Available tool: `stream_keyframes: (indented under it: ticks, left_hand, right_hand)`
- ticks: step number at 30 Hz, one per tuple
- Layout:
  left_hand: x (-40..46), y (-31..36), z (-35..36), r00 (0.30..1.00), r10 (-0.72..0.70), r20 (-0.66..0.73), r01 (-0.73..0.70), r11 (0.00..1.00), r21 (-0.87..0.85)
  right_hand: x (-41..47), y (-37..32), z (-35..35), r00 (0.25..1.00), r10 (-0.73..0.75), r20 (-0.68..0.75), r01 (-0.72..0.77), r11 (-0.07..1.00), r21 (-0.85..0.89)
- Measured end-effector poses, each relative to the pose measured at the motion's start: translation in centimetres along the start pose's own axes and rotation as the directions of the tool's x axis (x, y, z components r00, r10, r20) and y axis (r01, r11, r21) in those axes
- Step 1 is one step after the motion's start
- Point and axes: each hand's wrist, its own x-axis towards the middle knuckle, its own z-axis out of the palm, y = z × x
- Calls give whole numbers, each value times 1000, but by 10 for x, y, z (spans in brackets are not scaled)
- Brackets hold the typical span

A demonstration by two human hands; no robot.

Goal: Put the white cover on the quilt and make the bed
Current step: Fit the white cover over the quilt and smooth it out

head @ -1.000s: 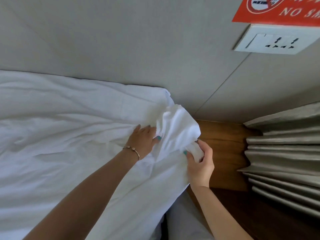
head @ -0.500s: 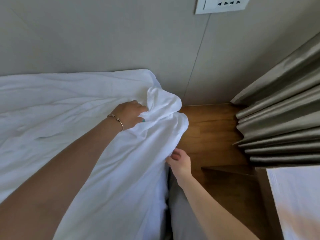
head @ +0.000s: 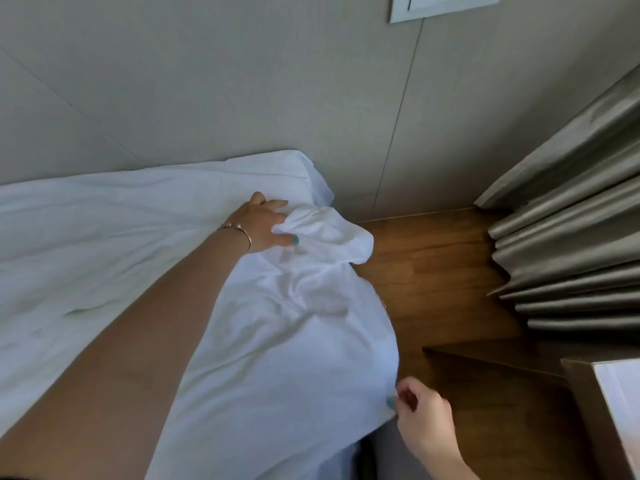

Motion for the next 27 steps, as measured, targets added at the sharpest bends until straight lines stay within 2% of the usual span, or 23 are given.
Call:
stream_keyframes:
  ticks: [3, 5, 7, 9, 10, 11, 12, 13, 15, 17, 18, 20, 22, 23, 25, 26, 27]
  left_hand:
    - [-9, -25, -7, 987, -12, -161, 6, 999, -38]
    - [-14, -32, -7, 977, 54, -208, -50, 998, 23]
    - [-16, -18, -5, 964, 123, -238, -139, 989, -54]
    - [-17, 8, -1, 982, 77, -174, -117, 966, -229]
    - [-14, 18, 5, 992, 61, -107, -88, 960, -267]
    - [-12, 26, 11, 998, 56, -33, -63, 970, -234]
    - [-9, 34, 17, 998, 53, 43, -46, 988, -147]
    - [-8, 40, 21, 994, 50, 95, -47, 998, -39]
    - [-8, 48, 24, 990, 97, 101, -108, 988, 113]
    - [-12, 51, 28, 977, 180, 110, -190, 978, 87]
    - [-16, 50, 30, 964, 207, 166, -218, 974, 56]
    - [-23, 51, 35, 924, 233, 302, -278, 954, 114]
    - [-27, 53, 44, 918, 249, 309, -330, 911, 246]
    - [-26, 56, 46, 925, 255, 282, -328, 911, 252]
    - [-23, 63, 47, 928, 244, 281, -265, 963, 39]
    - [-21, 65, 50, 915, 248, 317, -228, 969, -100]
    - [-21, 69, 52, 894, 263, 364, -215, 962, -166]
  right_hand:
    - [-7, 23, 7, 966, 206, 157, -198, 978, -65]
    - [-3, 18, 13, 963, 166, 213, -137, 980, -143]
    - [3, 2, 14, 973, 105, 207, -89, 992, -85]
    - [5, -15, 11, 994, 67, 83, -84, 972, 220]
    - [2, -25, 8, 996, 82, -23, -66, 913, 404]
    - [-4, -36, 6, 987, 113, -118, -28, 826, 563]
    - [-11, -46, 5, 973, 128, -191, 28, 760, 650]
    - [-17, -52, 6, 959, 126, -254, 85, 727, 682]
    - [-27, -58, 11, 925, 50, -377, 212, 754, 622]
    - [-29, -61, 14, 903, -40, -428, 291, 789, 541]
    - [-27, -65, 13, 916, -28, -401, 268, 784, 559]
    - [-17, -72, 13, 949, 149, -277, 84, 728, 680]
    - [-7, -74, 14, 926, 364, -100, -158, 614, 773]
    - [-4, -73, 15, 922, 386, -32, -219, 588, 778]
    - [-5, -70, 19, 959, 283, 24, -206, 634, 745]
    - [-7, -68, 21, 976, 217, 28, -166, 653, 739]
    - [-11, -66, 21, 988, 152, 21, -115, 646, 755]
